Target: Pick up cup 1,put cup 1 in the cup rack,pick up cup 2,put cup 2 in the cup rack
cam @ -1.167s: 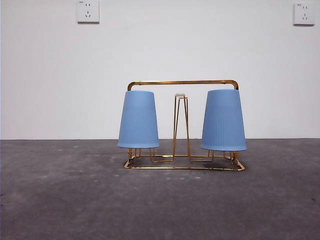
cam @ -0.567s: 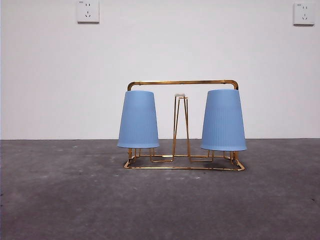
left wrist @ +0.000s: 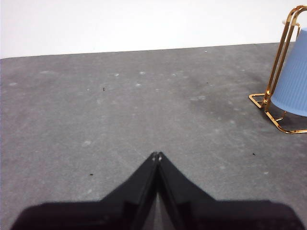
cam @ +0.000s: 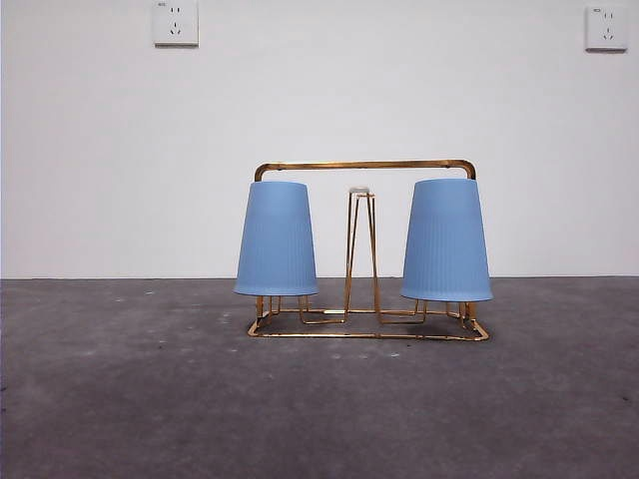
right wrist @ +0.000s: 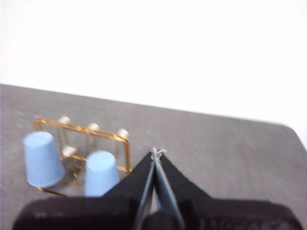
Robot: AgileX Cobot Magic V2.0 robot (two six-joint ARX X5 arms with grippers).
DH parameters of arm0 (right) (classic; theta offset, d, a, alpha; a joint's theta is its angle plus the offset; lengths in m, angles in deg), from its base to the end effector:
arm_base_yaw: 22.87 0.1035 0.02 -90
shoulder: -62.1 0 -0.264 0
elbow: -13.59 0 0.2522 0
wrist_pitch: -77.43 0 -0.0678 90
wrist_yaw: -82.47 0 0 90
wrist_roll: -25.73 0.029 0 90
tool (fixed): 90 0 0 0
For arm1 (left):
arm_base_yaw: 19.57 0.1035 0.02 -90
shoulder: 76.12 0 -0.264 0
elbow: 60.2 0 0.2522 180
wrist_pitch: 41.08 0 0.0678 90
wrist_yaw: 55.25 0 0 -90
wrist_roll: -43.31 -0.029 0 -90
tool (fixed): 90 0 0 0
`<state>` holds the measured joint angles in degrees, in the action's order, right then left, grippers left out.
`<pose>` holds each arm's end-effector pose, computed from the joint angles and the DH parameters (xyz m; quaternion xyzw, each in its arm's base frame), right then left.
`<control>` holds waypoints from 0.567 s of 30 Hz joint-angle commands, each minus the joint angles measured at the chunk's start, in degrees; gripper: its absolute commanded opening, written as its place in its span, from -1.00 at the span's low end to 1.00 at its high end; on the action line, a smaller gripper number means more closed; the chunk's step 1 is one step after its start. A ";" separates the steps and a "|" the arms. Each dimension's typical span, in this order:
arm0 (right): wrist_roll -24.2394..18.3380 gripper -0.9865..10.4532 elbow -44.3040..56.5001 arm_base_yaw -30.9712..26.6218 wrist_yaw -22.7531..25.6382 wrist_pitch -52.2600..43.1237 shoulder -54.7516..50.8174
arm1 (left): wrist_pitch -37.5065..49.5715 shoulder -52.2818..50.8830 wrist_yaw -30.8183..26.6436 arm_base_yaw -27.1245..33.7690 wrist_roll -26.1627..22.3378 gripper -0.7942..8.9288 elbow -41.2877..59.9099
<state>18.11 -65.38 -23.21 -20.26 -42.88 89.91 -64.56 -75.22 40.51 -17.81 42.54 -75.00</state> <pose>0.0397 0.0062 0.4089 -0.0574 0.0666 0.1123 0.9898 0.0962 0.0000 0.1521 0.0012 0.0831 -0.0353 0.9959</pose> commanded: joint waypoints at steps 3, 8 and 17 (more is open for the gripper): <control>-1.38 -0.82 13.70 -2.69 -5.77 -11.61 -4.52 | 0.52 0.02 0.22 0.20 0.55 -0.84 0.61; 0.48 -0.82 29.31 -2.56 -2.71 -23.23 -11.13 | 0.52 0.02 0.24 0.20 0.55 -0.84 0.61; 6.95 -0.82 50.42 -0.98 6.60 -36.57 -21.73 | 0.50 0.04 0.22 0.20 0.55 -0.84 0.61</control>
<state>22.68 -16.48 -24.35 -14.30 -78.33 68.78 -64.56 -75.22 40.48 -17.81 42.54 -75.00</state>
